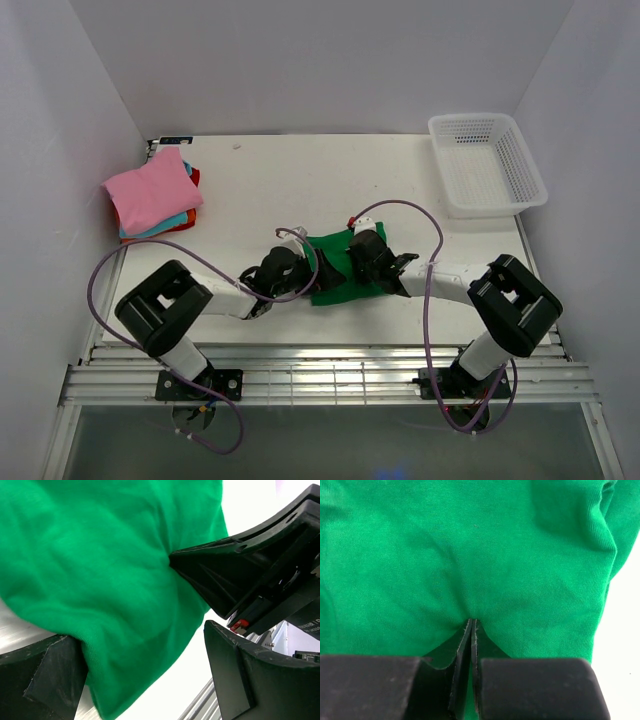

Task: Fold and stack the t-shirts
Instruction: Neatly place the folded tshirt to the corner

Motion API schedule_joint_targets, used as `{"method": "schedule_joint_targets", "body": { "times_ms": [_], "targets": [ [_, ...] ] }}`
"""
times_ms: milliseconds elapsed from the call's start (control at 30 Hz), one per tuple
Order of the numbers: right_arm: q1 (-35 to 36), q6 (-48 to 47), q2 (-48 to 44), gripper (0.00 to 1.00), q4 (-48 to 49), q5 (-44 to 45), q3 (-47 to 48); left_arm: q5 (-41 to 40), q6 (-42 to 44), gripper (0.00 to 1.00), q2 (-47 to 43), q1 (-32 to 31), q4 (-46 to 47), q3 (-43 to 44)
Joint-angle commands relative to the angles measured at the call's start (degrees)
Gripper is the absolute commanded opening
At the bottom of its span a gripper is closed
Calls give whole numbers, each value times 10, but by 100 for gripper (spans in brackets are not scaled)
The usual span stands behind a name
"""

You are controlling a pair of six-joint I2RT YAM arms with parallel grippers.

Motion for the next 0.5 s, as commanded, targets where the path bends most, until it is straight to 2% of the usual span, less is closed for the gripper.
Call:
{"method": "schedule_joint_targets", "body": {
  "times_ms": [0,367,400,467],
  "targets": [
    [6,17,7,8,6,-38,-9,8,-6,98,27,-17,-15,5],
    [15,20,-15,8,2,-42,-18,-32,-11,98,79,-29,41,20],
    [17,21,-16,8,2,-43,-20,-39,-13,97,82,-30,44,19],
    [17,22,-19,8,2,-44,-23,-61,-18,88,86,-31,47,14]
  ]
}}
